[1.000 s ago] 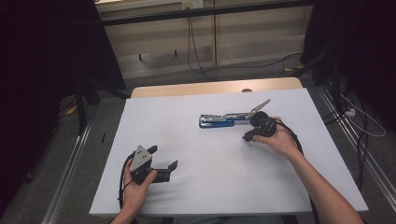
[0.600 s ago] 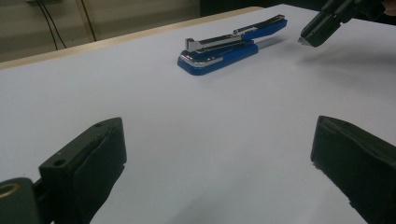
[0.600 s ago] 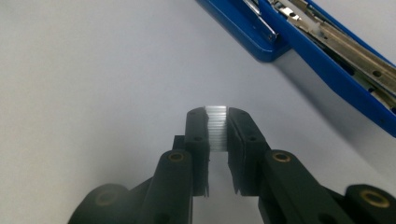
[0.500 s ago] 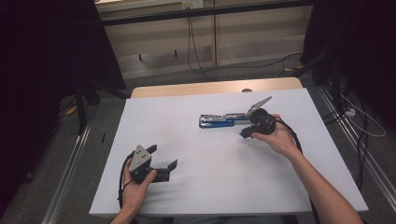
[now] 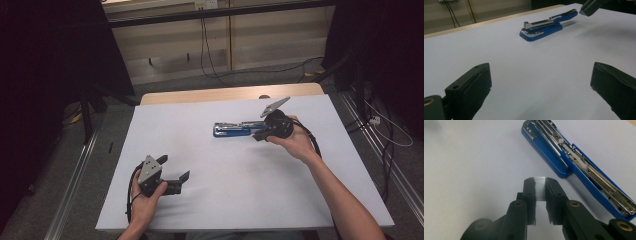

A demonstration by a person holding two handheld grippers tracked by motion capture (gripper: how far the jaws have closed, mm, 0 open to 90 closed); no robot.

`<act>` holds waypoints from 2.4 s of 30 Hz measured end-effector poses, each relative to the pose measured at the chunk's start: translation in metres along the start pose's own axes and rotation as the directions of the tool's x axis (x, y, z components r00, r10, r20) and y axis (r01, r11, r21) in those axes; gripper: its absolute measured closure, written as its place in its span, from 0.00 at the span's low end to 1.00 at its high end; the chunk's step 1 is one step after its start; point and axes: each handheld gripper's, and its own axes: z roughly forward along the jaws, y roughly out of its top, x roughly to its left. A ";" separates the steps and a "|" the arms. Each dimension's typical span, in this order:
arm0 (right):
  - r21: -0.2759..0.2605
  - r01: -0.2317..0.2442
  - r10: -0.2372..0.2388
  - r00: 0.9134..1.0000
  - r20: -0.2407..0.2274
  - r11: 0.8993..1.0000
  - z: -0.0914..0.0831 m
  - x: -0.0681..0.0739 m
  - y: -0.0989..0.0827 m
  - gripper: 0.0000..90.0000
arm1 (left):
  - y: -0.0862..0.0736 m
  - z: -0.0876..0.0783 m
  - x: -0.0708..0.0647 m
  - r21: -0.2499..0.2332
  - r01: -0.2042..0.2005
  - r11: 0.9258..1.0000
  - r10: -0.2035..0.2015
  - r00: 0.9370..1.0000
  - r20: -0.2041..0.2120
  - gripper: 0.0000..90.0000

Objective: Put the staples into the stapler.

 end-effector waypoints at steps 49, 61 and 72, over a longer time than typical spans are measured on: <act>-0.071 0.056 -0.054 0.998 0.029 0.996 0.017 -0.006 0.050 0.88 | 0.000 -0.003 0.001 0.002 0.006 1.000 -0.006 1.000 0.010 0.04; -0.059 0.101 -0.099 0.995 0.025 0.993 0.025 -0.002 0.061 0.88 | 0.000 -0.003 0.001 0.000 0.007 1.000 -0.007 1.000 0.012 0.04; -0.039 0.138 -0.136 0.990 0.042 0.990 0.032 -0.002 0.070 0.88 | -0.001 -0.002 0.001 0.006 0.007 1.000 -0.007 1.000 0.014 0.04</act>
